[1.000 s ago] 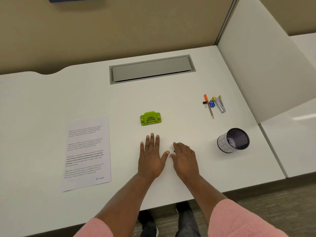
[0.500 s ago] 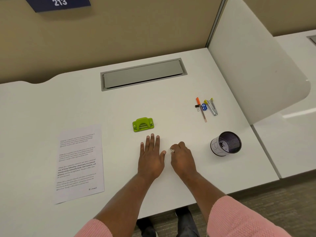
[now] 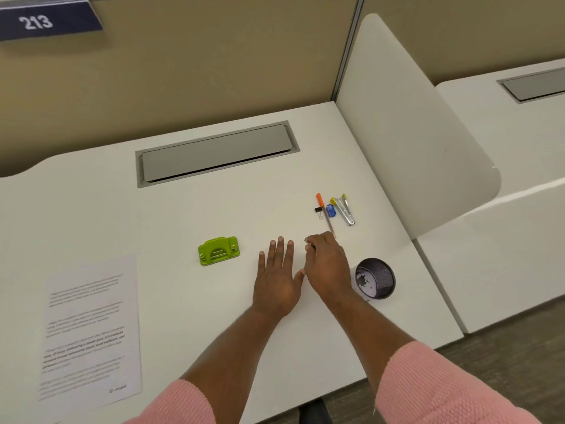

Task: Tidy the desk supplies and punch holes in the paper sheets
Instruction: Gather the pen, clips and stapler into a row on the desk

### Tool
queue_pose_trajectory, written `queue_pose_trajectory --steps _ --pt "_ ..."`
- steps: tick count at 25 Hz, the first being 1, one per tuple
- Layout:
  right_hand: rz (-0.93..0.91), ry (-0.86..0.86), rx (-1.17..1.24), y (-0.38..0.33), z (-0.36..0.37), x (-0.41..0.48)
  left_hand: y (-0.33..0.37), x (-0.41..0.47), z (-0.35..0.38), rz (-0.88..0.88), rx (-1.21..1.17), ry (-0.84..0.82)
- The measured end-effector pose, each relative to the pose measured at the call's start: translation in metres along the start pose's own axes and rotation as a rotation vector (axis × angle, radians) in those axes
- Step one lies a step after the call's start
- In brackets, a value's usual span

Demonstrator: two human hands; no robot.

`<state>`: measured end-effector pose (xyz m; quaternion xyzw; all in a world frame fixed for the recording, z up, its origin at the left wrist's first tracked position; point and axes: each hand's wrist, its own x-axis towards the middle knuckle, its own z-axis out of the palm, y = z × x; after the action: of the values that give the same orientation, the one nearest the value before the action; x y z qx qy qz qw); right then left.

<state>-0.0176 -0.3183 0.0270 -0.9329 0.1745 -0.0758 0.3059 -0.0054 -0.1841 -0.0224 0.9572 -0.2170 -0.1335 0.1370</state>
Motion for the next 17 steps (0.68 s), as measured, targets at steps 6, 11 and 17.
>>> queue_pose_trajectory --steps 6,11,17 --pt "-0.016 0.096 -0.085 0.021 -0.022 0.062 0.024 0.049 0.018 0.005 -0.004 -0.037" --pt "0.046 0.082 -0.218 0.05 -0.033 0.099 0.035 0.074 0.031 -0.009 0.074 -0.041" --pt "0.261 0.003 -0.139 0.09 -0.043 0.129 0.036 0.074 0.038 -0.008 0.086 0.01"
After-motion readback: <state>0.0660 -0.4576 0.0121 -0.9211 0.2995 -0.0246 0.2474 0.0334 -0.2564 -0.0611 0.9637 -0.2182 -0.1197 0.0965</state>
